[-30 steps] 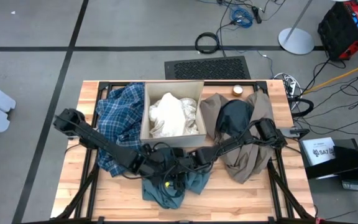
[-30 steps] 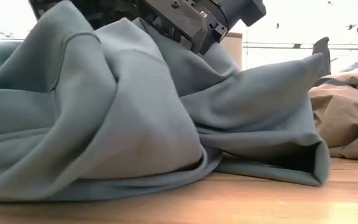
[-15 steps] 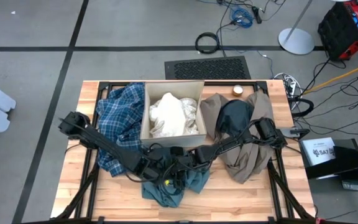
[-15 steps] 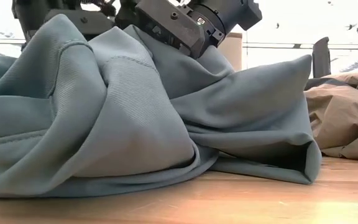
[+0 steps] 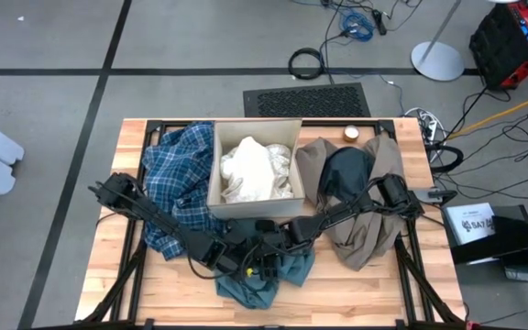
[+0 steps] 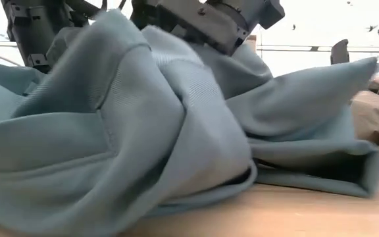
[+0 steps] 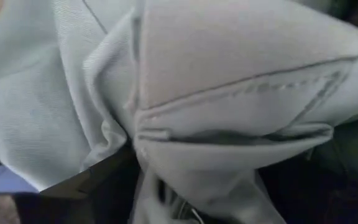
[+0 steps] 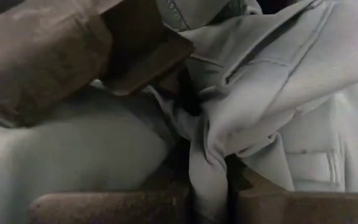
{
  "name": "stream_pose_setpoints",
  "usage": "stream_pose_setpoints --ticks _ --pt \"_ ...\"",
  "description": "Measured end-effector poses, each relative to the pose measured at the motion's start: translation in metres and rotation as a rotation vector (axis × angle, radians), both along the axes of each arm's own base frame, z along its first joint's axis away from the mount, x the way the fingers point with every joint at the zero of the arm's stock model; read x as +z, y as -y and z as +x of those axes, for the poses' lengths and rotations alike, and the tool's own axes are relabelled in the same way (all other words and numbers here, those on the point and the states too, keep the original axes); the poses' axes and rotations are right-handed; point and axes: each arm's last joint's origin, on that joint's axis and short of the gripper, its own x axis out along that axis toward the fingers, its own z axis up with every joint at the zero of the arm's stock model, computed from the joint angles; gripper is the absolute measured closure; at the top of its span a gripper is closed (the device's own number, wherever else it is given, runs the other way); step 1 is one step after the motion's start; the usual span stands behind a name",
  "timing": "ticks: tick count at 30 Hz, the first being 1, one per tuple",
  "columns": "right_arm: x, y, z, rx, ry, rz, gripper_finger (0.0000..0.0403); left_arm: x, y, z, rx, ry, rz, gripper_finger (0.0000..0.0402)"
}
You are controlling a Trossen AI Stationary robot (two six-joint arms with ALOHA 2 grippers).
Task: Sort clothes
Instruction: Put the blue, green pants into the laundry organizer
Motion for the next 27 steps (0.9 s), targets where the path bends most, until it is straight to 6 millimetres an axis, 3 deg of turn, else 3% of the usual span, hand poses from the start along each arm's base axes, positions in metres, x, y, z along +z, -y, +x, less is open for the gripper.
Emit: stream_pose_setpoints --ticks 8,16,24,27 --pt "-0.001 -0.004 -0.004 0.000 -0.029 -0.011 0.0375 -0.005 0.002 0.005 -0.039 0.036 0.012 0.0098" --pt "0.002 -0.003 -0.013 -0.009 -0.110 -0.036 0.0343 -0.005 0.004 0.010 -0.076 0.088 0.002 0.0179" --pt "0.042 0.001 -0.027 -0.032 -0.072 -0.040 0.0308 -0.009 0.003 0.007 -0.092 0.088 0.006 0.0317" --pt "0.058 0.005 -0.039 -0.061 -0.113 -0.036 0.0306 -0.009 0.003 0.007 -0.092 0.087 0.007 0.0322"
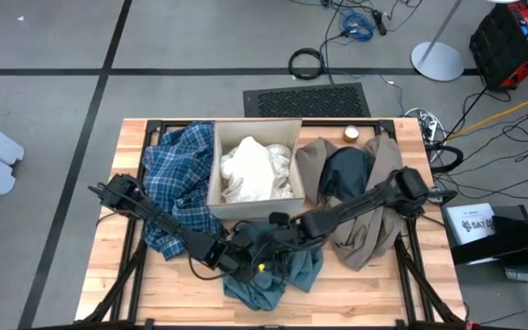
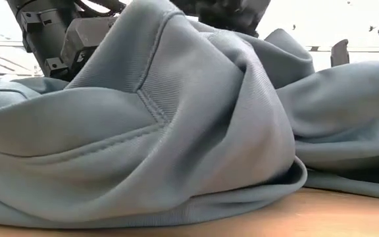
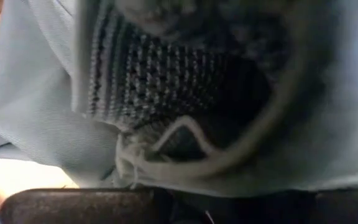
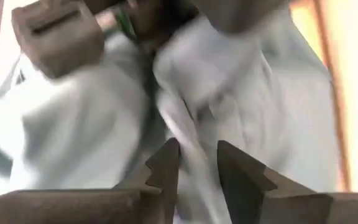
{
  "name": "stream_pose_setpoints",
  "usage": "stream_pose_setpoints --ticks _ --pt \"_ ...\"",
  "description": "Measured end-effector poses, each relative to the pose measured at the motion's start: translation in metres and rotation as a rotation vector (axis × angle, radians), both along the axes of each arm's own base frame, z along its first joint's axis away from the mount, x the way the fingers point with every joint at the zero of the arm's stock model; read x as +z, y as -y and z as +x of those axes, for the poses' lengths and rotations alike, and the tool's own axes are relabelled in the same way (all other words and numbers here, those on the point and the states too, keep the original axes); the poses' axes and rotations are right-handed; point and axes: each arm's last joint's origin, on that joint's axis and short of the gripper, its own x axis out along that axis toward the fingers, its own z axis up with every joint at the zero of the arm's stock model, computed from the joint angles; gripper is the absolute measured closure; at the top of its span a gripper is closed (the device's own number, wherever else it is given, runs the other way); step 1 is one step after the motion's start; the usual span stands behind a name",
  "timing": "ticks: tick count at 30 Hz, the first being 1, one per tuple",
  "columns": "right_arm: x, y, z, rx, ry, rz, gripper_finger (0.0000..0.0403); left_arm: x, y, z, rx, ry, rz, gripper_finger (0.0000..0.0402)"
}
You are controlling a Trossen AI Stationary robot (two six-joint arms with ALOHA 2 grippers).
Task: Sort clothes
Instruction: Put the blue, green pants into the laundry organizer
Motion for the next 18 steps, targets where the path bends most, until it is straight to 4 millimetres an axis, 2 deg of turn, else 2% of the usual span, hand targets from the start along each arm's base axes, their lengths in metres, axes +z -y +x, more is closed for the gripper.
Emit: stream_pose_setpoints --ticks 5,11,18 --pt "0.024 0.005 -0.025 -0.109 -0.055 -0.106 0.0305 0.000 0.000 0.000 0.000 0.003 -0.002 0.0322" --pt "0.048 -0.003 -0.061 -0.225 -0.079 -0.276 0.0305 0.007 0.000 0.000 -0.017 0.016 -0.009 0.0322" --pt "0.077 -0.015 -0.097 -0.315 0.025 -0.401 0.0305 0.054 -0.005 -0.007 -0.079 0.098 -0.038 0.0324"
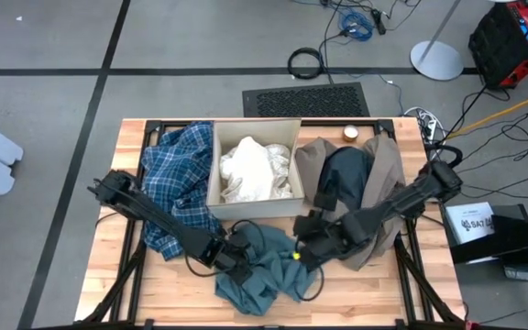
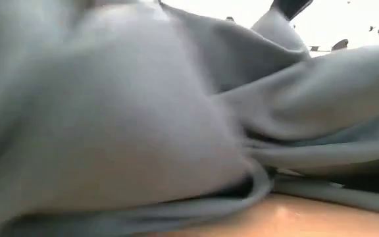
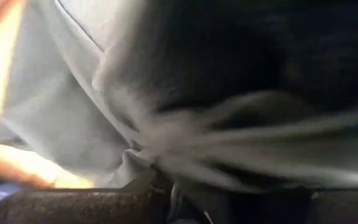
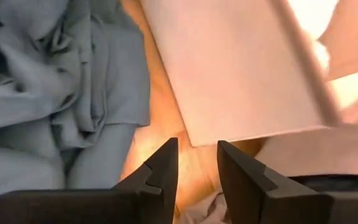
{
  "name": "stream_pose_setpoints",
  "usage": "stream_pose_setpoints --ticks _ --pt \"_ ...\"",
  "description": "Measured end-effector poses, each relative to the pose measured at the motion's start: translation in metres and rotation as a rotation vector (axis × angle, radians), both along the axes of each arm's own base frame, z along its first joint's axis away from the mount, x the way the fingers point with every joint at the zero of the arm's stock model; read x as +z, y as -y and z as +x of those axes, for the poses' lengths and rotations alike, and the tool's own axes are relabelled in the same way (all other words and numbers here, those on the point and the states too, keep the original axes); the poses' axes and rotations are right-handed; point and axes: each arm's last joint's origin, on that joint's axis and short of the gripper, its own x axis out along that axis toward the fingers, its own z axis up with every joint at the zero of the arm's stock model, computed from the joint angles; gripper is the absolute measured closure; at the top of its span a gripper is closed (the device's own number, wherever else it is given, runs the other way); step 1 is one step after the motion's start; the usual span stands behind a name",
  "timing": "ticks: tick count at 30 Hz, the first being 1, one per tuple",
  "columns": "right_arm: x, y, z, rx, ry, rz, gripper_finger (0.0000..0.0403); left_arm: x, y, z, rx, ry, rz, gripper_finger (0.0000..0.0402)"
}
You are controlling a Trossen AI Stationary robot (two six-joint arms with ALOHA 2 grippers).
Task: Sort clothes
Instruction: Put the blue, green pants into the laundry organizer
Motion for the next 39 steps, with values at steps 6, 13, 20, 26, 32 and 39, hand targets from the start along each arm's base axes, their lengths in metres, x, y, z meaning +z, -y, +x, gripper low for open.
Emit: stream_pose_setpoints --ticks 6,13,20,26,32,39 --pt "0.015 -0.008 -0.015 0.017 0.065 -0.002 0.0305 0.033 -0.005 -0.003 -0.011 0.128 -0.004 0.0327" --pt "0.019 -0.013 -0.023 0.042 0.073 0.003 0.0305 0.069 -0.006 -0.005 -0.041 0.302 -0.052 0.0327" --pt "0.017 -0.014 -0.034 0.006 0.004 -0.013 0.0305 0.107 -0.011 -0.012 -0.076 0.481 -0.084 0.0327" --pt "0.015 -0.012 -0.047 -0.077 -0.045 -0.030 0.0305 0.142 -0.018 -0.021 -0.092 0.658 -0.131 0.0327" --pt "0.015 -0.016 -0.052 -0.073 -0.053 -0.034 0.0305 0.180 -0.035 -0.033 -0.075 0.846 -0.162 0.0328" --pt "0.015 -0.021 -0.056 -0.051 -0.057 -0.036 0.0305 0.223 -0.068 -0.058 -0.031 1.046 -0.116 0.0328"
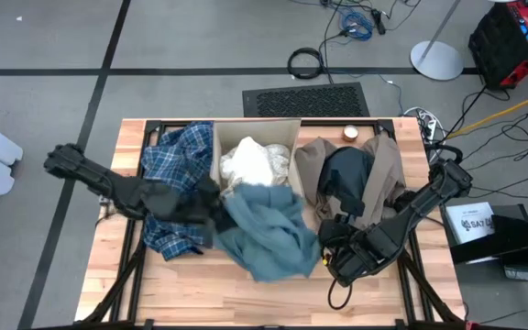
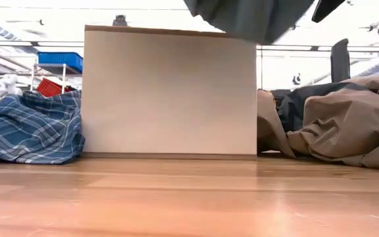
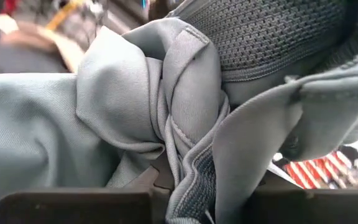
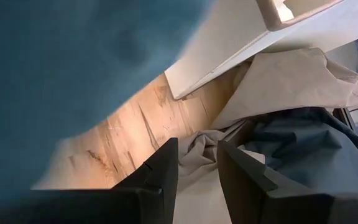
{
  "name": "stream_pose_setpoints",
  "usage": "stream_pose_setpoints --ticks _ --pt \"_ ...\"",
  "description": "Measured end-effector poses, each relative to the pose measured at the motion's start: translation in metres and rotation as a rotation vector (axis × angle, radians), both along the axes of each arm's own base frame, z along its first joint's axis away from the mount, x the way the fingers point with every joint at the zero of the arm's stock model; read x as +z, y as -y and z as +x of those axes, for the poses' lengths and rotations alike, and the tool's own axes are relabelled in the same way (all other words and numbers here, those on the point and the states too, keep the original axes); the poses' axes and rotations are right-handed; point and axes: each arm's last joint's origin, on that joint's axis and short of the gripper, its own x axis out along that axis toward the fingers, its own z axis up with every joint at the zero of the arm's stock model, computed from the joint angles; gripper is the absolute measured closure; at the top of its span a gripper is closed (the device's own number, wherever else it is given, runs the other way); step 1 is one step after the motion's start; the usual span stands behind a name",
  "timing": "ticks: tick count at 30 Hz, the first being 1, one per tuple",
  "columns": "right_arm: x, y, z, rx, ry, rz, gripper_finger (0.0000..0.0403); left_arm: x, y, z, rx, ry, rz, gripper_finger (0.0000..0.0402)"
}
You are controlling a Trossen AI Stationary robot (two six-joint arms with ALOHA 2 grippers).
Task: Sort clothes
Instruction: Put the blue, green pants into the laundry organizer
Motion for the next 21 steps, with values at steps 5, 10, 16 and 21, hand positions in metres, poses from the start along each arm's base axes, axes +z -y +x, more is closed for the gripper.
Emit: stream_pose_setpoints --ticks 5,10,16,21 --pt "0.000 -0.002 -0.002 0.007 -0.004 -0.002 0.0305 0.026 -0.031 -0.025 0.099 0.110 0.024 0.0328" --pt "0.000 -0.001 -0.002 0.004 -0.008 -0.005 0.0305 0.044 -0.063 -0.050 0.214 0.188 0.052 0.0328" --pt "0.000 -0.001 -0.002 0.004 -0.008 -0.005 0.0305 0.044 -0.092 -0.068 0.345 0.133 0.087 0.0328" --pt "0.000 -0.001 -0.002 0.004 -0.006 -0.006 0.0305 0.030 -0.111 -0.066 0.416 -0.018 0.117 0.0328"
